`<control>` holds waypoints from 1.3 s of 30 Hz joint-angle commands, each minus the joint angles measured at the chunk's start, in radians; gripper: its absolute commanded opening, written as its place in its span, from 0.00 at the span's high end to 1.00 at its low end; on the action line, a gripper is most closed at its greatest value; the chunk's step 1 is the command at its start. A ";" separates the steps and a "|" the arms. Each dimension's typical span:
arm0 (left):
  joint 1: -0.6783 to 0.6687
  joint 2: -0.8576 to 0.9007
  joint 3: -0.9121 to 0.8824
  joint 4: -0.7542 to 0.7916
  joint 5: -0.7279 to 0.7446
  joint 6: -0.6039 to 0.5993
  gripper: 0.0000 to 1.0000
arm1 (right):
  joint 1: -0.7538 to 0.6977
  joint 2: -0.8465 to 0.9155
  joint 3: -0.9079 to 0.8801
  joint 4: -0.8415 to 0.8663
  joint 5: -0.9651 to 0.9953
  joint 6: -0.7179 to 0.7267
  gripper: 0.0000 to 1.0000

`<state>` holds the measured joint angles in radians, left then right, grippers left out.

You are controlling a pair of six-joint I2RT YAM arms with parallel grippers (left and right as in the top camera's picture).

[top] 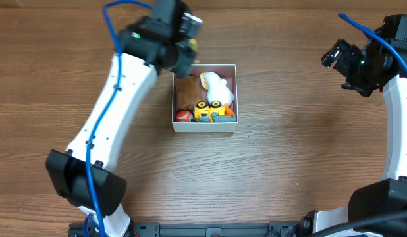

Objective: Pack container

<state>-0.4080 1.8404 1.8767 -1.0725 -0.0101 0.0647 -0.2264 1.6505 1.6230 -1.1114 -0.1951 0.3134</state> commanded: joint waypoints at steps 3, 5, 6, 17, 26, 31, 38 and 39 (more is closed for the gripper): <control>-0.082 0.113 -0.019 0.013 0.017 -0.414 0.85 | 0.002 -0.003 0.005 0.005 -0.001 0.000 0.00; -0.095 0.154 -0.019 0.012 0.012 -0.494 0.84 | 0.002 -0.003 0.005 0.005 -0.001 0.000 0.00; -0.103 0.182 -0.019 0.010 0.010 -0.529 0.83 | 0.002 -0.003 0.005 0.005 -0.001 0.000 0.00; -0.116 0.287 -0.014 -0.003 0.023 -0.625 0.33 | 0.002 -0.003 0.005 0.005 -0.001 0.000 0.00; -0.094 0.043 0.077 -0.077 -0.142 -0.525 0.00 | 0.002 -0.003 0.005 0.005 -0.001 0.000 0.00; 0.024 -0.163 0.124 -0.202 -0.355 -0.487 0.00 | 0.002 -0.003 0.005 0.005 -0.001 0.000 0.00; 0.390 -0.277 0.122 -0.352 -0.381 -0.487 0.00 | 0.002 -0.003 0.005 0.005 -0.001 0.000 0.00; 0.425 -0.271 0.121 -0.363 -0.377 -0.487 0.00 | 0.002 -0.003 0.005 0.005 -0.001 0.000 0.00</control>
<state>-0.1001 1.5597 1.9991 -1.4136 -0.3542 -0.4355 -0.2268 1.6505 1.6230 -1.1110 -0.1951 0.3138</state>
